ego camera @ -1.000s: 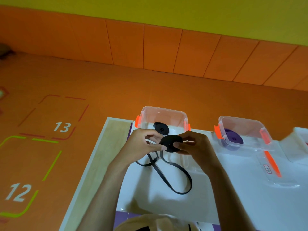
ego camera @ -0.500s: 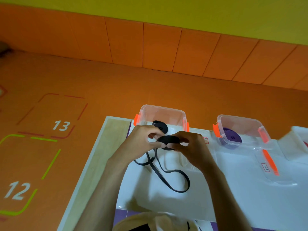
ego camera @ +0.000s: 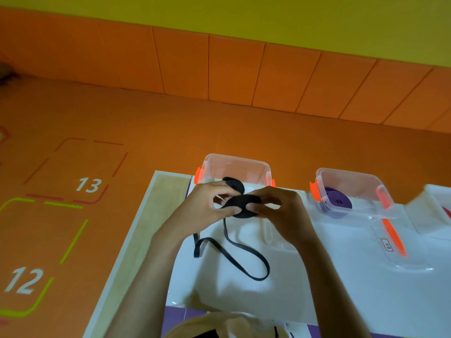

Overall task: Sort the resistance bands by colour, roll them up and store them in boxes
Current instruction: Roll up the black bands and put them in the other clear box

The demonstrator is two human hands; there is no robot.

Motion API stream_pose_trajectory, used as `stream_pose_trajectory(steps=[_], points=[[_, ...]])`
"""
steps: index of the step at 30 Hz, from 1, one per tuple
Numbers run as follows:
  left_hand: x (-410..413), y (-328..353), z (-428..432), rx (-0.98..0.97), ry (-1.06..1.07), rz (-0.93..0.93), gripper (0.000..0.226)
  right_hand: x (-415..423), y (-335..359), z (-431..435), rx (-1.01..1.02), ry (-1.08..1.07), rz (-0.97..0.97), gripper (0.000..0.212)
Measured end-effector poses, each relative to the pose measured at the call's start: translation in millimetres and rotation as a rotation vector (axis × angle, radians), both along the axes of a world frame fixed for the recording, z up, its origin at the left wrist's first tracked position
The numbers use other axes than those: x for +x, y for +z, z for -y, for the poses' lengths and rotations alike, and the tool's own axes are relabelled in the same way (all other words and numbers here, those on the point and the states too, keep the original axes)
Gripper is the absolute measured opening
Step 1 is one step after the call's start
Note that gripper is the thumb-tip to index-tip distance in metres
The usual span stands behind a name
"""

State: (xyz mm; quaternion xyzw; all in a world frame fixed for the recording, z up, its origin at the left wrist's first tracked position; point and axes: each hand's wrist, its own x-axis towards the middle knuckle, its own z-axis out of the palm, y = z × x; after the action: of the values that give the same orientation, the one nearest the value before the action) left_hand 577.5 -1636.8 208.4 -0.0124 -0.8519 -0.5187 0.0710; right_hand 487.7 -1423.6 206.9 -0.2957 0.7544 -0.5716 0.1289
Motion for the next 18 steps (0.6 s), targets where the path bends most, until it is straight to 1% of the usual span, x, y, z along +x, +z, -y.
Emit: stream_pose_trajectory(steps=[2, 3, 4, 5, 6, 7, 9, 10, 12, 15, 18], points=[[1.3, -1.0, -2.2, 0.167, 0.07, -0.043, 0.03, 0.7, 0.1, 0.3, -0.177, -0.036, 0.211, 0.014], [2.0, -2.0, -1.3, 0.24, 0.093, -0.048, 0.03, 1.2, -1.8, -0.3, -0.253, -0.047, 0.305, 0.013], [2.9, -3.4, 0.4, 0.272, 0.105, -0.044, 0.028, 1.3, -4.6, -1.1, -0.297, -0.047, 0.368, 0.015], [3.6, -4.8, 2.5, 0.264, 0.107, -0.028, 0.026, 2.2, -5.5, -1.7, -0.296, -0.027, 0.407, 0.017], [3.9, -6.6, 4.4, 0.229, 0.104, -0.002, 0.024, 2.0, -7.5, -3.1, -0.244, -0.009, 0.395, 0.017], [3.9, -8.0, 5.7, 0.184, 0.098, 0.026, 0.023, 2.1, -7.2, -3.6, -0.157, 0.004, 0.342, 0.017], [3.8, -9.2, 4.1, 0.124, 0.084, 0.05, 0.023, 2.4, -6.7, -4.2, -0.001, 0.04, 0.212, 0.026], [3.4, -9.2, 1.9, 0.125, 0.08, 0.047, 0.024, 2.0, -6.5, -3.3, 0.006, 0.037, 0.196, 0.025], [1.9, -9.1, -3.1, 0.173, 0.087, 0.033, 0.027, 0.8, -6.9, -3.1, -0.047, 0.003, 0.208, 0.018], [0.7, -8.2, -7.9, 0.226, 0.085, 0.022, 0.024, 1.5, -8.4, -4.0, -0.129, -0.059, 0.32, 0.012], [-0.8, -7.8, -10.4, 0.239, 0.115, -0.003, 0.017, 3.2, -12.8, -4.2, -0.174, -0.082, 0.397, 0.021]])
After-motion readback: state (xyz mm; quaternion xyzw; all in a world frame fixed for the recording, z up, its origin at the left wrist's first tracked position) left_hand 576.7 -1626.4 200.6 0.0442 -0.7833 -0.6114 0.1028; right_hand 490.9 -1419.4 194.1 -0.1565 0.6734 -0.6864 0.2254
